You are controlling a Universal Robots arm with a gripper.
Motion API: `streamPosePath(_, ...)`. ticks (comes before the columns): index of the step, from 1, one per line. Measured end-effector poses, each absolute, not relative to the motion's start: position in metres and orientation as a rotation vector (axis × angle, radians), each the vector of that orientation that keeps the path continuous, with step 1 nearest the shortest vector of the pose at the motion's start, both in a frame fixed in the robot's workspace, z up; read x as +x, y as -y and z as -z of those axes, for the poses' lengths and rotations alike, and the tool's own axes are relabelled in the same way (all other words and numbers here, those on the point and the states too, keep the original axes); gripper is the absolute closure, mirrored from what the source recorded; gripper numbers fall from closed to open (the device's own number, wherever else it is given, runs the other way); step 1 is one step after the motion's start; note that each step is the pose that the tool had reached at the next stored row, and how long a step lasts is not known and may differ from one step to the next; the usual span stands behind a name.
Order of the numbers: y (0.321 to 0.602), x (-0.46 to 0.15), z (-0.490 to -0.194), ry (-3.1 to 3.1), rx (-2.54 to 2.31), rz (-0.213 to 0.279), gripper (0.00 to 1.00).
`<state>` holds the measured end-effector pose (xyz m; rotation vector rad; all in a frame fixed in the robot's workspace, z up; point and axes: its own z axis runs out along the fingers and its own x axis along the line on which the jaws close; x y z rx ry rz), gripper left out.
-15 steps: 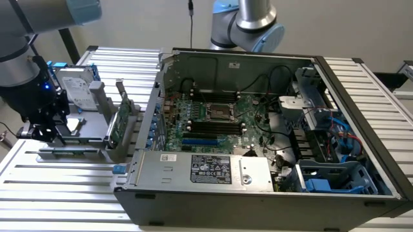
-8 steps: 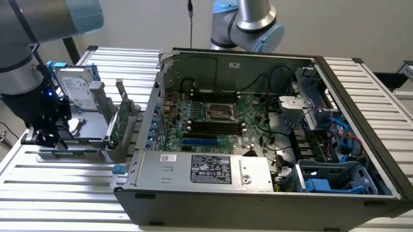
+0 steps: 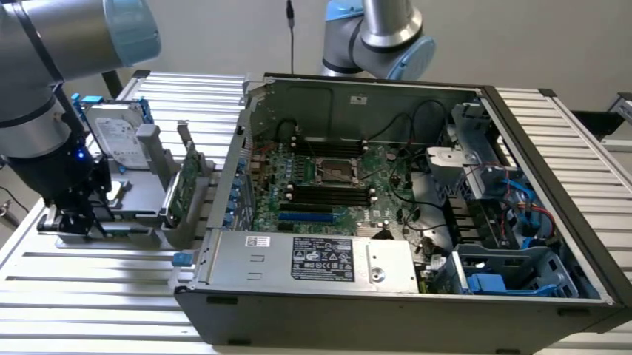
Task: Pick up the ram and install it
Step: 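Pick up the ram and move it above insertion slot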
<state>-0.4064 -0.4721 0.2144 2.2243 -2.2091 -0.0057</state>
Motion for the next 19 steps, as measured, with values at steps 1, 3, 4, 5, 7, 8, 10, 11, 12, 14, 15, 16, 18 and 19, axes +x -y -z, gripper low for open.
streamPosePath(1, 0.472, -0.406, -0.213, 2.209, 2.225, 0.007, 0.64)
streamPosePath(3, 0.473, -0.406, -0.209, 2.210, 2.227, 0.010, 0.64)
streamPosePath(4, 0.474, -0.406, -0.208, 2.210, 2.229, 0.011, 0.64)
streamPosePath(5, 0.474, -0.406, -0.207, 2.211, 2.230, 0.013, 0.64)
streamPosePath(7, 0.474, -0.406, -0.204, 2.212, 2.233, 0.018, 0.64)
streamPosePath(8, 0.474, -0.406, -0.204, 2.212, 2.235, 0.021, 0.64)
streamPosePath(10, 0.474, -0.406, -0.202, 2.213, 2.242, 0.030, 0.64)
streamPosePath(11, 0.474, -0.406, -0.202, 2.212, 2.246, 0.034, 0.64)
streamPosePath(12, 0.474, -0.406, -0.201, 2.211, 2.249, 0.038, 0.64)
streamPosePath(14, 0.475, -0.406, -0.201, 2.209, 2.253, 0.043, 0.64)
streamPosePath(15, 0.475, -0.406, -0.201, 2.208, 2.256, 0.046, 0.64)
streamPosePath(16, 0.475, -0.406, -0.200, 2.208, 2.258, 0.050, 0.64)
streamPosePath(18, 0.475, -0.406, -0.200, 2.207, 2.264, 0.057, 0.64)
streamPosePath(19, 0.476, -0.407, -0.200, 2.207, 2.266, 0.061, 0.64)
